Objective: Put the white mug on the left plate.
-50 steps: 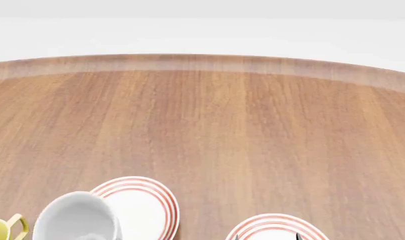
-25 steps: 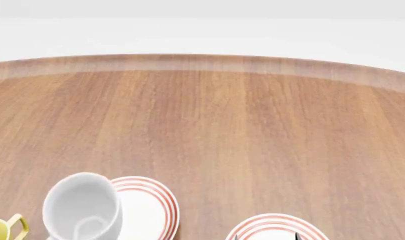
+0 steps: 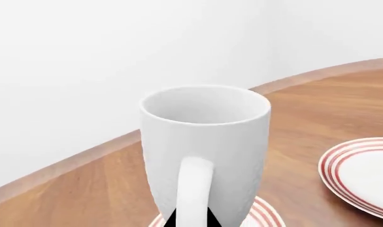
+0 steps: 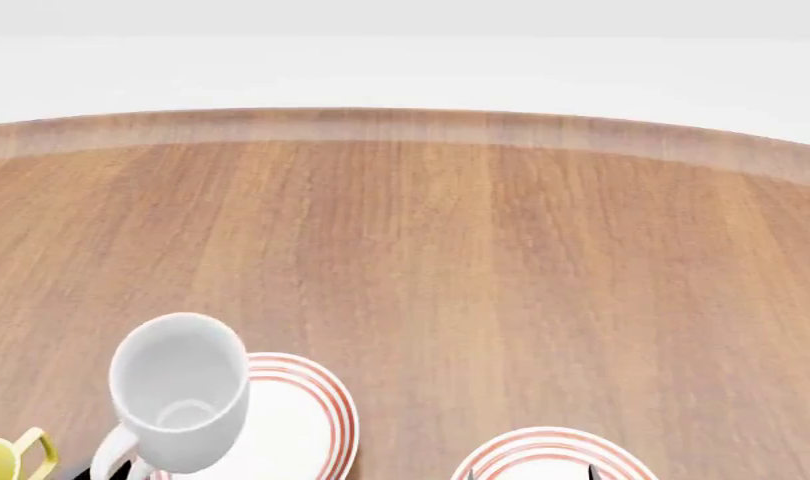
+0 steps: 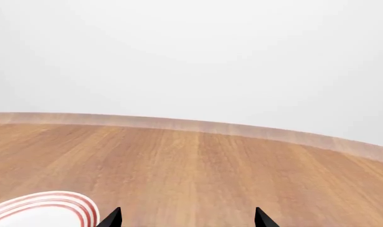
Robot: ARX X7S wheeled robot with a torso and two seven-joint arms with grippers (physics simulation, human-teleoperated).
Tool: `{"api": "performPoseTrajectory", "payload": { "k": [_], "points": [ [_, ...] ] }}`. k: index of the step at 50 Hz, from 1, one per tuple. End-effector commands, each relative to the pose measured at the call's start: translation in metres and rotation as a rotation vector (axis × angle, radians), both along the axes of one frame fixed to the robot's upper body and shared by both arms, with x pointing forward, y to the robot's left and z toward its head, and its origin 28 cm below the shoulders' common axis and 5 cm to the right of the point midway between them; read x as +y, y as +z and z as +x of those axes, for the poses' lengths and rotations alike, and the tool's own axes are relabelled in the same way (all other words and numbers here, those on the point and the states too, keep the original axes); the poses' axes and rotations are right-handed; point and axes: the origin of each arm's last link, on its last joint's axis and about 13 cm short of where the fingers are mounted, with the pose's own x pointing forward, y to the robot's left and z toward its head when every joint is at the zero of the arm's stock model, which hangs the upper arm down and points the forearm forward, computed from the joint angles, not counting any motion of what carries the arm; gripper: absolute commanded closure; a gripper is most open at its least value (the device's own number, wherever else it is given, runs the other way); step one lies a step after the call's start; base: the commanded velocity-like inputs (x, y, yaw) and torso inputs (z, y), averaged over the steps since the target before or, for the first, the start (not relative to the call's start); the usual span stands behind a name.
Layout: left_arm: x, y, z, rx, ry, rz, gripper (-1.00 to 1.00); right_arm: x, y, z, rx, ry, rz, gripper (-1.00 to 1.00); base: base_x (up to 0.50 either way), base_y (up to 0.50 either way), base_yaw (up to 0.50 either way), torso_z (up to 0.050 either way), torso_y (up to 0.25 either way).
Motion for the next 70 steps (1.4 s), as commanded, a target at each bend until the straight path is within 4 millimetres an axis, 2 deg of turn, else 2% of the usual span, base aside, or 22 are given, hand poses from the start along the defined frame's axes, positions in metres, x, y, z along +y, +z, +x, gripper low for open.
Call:
{"api": "performPoseTrajectory", "payload": {
  "k": [1, 4, 5, 6, 7, 8, 9, 10, 16, 23, 25, 26, 29, 32, 33, 34, 37, 39, 41, 42, 45, 70],
  "points": [
    [0.001, 0.001, 0.016, 0.015, 0.012, -0.010, 1.00, 0.000, 0.000, 0.000, 0.001, 0.000, 0.000, -1.00, 0.00, 0.00, 0.00, 0.000, 0.000],
    [0.000, -0.002, 0.022, 0.028, 0.012, -0.012, 1.00, 0.000, 0.000, 0.001, 0.001, -0.001, 0.000, -1.00, 0.00, 0.00, 0.00, 0.000, 0.000],
    [-0.001, 0.007, 0.025, 0.033, 0.012, -0.019, 1.00, 0.000, 0.000, 0.000, 0.002, 0.000, 0.000, -1.00, 0.00, 0.00, 0.00, 0.000, 0.000],
    [-0.001, -0.001, 0.027, 0.033, 0.009, -0.032, 1.00, -0.001, 0.000, 0.000, 0.001, -0.002, 0.001, -1.00, 0.00, 0.00, 0.00, 0.000, 0.000],
    [-0.001, 0.010, 0.029, 0.034, 0.002, -0.053, 1.00, -0.001, 0.000, 0.000, 0.000, -0.002, 0.002, -1.00, 0.00, 0.00, 0.00, 0.000, 0.000],
    [-0.002, 0.002, 0.030, 0.041, -0.008, -0.079, 1.00, -0.001, 0.000, 0.000, 0.001, -0.003, 0.001, -1.00, 0.00, 0.00, 0.00, 0.000, 0.000],
    [-0.002, 0.013, 0.032, 0.048, -0.013, -0.103, 1.00, -0.001, 0.000, 0.000, 0.001, -0.002, 0.002, -1.00, 0.00, 0.00, 0.00, 0.000, 0.000],
    [-0.003, 0.013, 0.033, 0.048, -0.011, -0.098, 1.00, -0.001, 0.000, 0.000, 0.001, -0.002, 0.001, -1.00, 0.00, 0.00, 0.00, 0.000, 0.000],
    [-0.009, 0.003, 0.042, 0.065, -0.040, -0.153, 1.00, 0.000, -0.001, 0.000, 0.003, 0.000, 0.001, -1.00, 0.00, 0.00, 0.00, 0.000, 0.000],
    [-0.014, -0.002, 0.043, 0.077, -0.073, -0.222, 1.00, -0.001, -0.001, 0.001, 0.005, 0.001, -0.002, -1.00, 0.00, 0.00, 0.00, 0.000, 0.000],
    [-0.016, -0.008, 0.044, 0.081, -0.077, -0.225, 1.00, -0.001, 0.000, 0.000, 0.004, -0.001, -0.001, -1.00, 0.00, 0.00, 0.00, 0.000, 0.000],
    [-0.019, -0.024, 0.045, 0.078, -0.086, -0.231, 1.00, -0.001, 0.000, 0.000, 0.002, -0.002, 0.000, -1.00, 0.00, 0.00, 0.00, 0.000, 0.000],
    [-0.017, -0.013, 0.045, 0.094, -0.084, -0.235, 1.00, -0.001, 0.000, -0.001, 0.002, -0.003, -0.001, -1.00, 0.00, 0.00, 0.00, 0.000, 0.000],
    [-0.018, -0.016, 0.046, 0.100, -0.085, -0.240, 1.00, -0.001, 0.000, 0.000, 0.002, -0.001, -0.001, -1.00, 0.00, 0.00, 0.00, 0.000, 0.003],
    [-0.019, -0.027, 0.046, 0.102, -0.086, -0.241, 1.00, -0.001, 0.000, 0.000, 0.003, -0.001, -0.002, -1.00, 0.00, 0.00, 0.00, 0.000, 0.000],
    [-0.019, -0.018, 0.048, 0.104, -0.086, -0.246, 1.00, -0.001, 0.000, 0.000, 0.002, -0.001, -0.002, -1.00, 0.00, 0.00, 0.00, 0.000, 0.000],
    [-0.021, -0.018, 0.048, 0.106, -0.086, -0.252, 1.00, -0.001, 0.000, 0.000, 0.002, -0.002, -0.002, -1.00, 0.00, 0.00, 0.00, 0.000, 0.000],
    [-0.021, -0.032, 0.049, 0.107, -0.083, -0.268, 1.00, -0.001, 0.001, -0.001, 0.000, -0.003, -0.002, -1.00, 0.00, 0.00, 0.00, 0.000, 0.000],
    [-0.019, -0.027, 0.052, 0.111, -0.072, -0.273, 1.00, -0.001, 0.001, -0.001, 0.000, -0.003, -0.001, -1.00, 0.00, 0.00, 0.00, 0.000, 0.000],
    [-0.020, -0.036, 0.052, 0.112, -0.067, -0.271, 1.00, -0.001, 0.000, -0.001, -0.001, -0.003, -0.001, -1.00, 0.00, 0.00, 0.00, 0.000, 0.000],
    [-0.021, -0.031, 0.054, 0.123, -0.053, -0.290, 1.00, -0.001, 0.000, -0.001, 0.000, -0.003, -0.001, -1.00, 0.00, 0.00, 0.00, 0.000, 0.000],
    [-0.027, -0.046, 0.065, 0.149, -0.020, -0.330, 1.00, -0.001, 0.001, -0.002, -0.002, -0.005, 0.000, -1.00, 0.00, 0.00, 0.00, 0.000, 0.000]
  ]
}}
